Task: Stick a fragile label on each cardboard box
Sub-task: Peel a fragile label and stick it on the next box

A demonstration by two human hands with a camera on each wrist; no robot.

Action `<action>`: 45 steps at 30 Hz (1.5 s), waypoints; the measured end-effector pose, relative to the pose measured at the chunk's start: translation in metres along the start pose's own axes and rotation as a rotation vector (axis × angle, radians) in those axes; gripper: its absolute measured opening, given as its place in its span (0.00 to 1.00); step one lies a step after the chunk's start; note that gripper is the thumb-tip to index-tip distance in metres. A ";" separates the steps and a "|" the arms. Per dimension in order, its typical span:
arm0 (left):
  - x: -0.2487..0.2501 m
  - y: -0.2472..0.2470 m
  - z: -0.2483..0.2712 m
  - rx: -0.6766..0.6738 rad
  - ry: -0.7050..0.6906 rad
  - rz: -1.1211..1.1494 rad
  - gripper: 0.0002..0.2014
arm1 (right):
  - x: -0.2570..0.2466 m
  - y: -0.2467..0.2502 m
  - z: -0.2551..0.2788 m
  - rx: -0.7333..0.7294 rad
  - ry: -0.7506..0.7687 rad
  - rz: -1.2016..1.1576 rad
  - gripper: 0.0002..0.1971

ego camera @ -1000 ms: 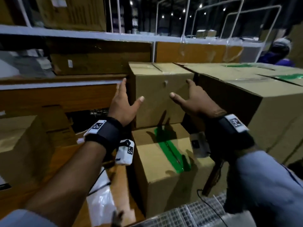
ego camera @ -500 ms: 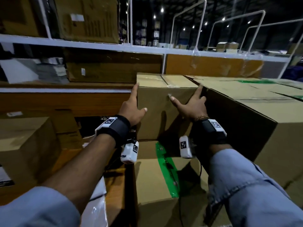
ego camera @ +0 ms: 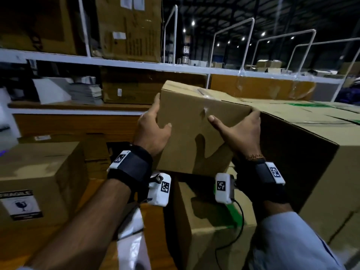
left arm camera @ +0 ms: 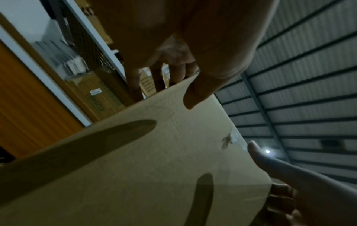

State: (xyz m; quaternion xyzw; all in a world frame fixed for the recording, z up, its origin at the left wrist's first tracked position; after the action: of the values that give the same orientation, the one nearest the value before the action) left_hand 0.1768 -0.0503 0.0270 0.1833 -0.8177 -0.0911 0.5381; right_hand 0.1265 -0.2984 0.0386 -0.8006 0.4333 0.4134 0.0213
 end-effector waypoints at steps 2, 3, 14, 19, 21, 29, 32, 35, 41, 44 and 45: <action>0.003 0.030 0.016 0.013 -0.034 0.037 0.46 | -0.023 0.001 0.018 0.058 0.043 -0.060 0.69; 0.003 0.047 0.024 0.013 -0.039 0.067 0.47 | -0.039 0.000 0.029 0.074 0.065 -0.084 0.68; -0.045 0.242 0.115 -0.045 -0.108 0.192 0.46 | -0.182 -0.047 0.180 0.084 0.213 -0.178 0.64; -0.084 0.313 0.151 -0.054 -0.092 0.128 0.46 | -0.203 -0.077 0.249 0.015 0.218 -0.250 0.65; -0.101 0.331 0.167 -0.043 -0.063 0.117 0.46 | -0.208 -0.090 0.268 -0.034 0.195 -0.302 0.63; -0.163 0.389 0.238 -0.017 0.204 0.186 0.47 | -0.219 -0.134 0.335 -0.308 0.127 -0.254 0.63; -0.186 0.405 0.255 -0.022 0.280 0.203 0.48 | -0.221 -0.146 0.357 -0.404 0.119 -0.222 0.63; -0.213 0.416 0.268 -0.026 0.351 0.210 0.45 | -0.214 -0.163 0.376 -0.490 0.141 -0.279 0.61; -0.288 0.427 0.269 -0.072 0.507 0.207 0.43 | -0.206 -0.208 0.410 -0.602 0.070 -0.338 0.58; -0.315 0.429 0.255 -0.125 0.523 0.227 0.41 | -0.196 -0.237 0.421 -0.648 0.011 -0.344 0.56; -0.319 0.428 0.249 -0.150 0.523 0.229 0.42 | -0.192 -0.243 0.422 -0.648 -0.008 -0.332 0.55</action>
State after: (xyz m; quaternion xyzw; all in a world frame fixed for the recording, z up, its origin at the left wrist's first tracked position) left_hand -0.0239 0.4567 -0.1961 0.0668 -0.6577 -0.0400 0.7493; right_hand -0.0259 0.1485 -0.1867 -0.8236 0.1440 0.5233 -0.1648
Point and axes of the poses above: each hand's wrist, its own z-axis away from the middle knuckle, its own y-axis out of the back of the hand, x = y × z, the point moved 3 cm from there along -z, towards the middle knuckle, and after that the axes turned 11 degrees about y, right-handed, at the moved point
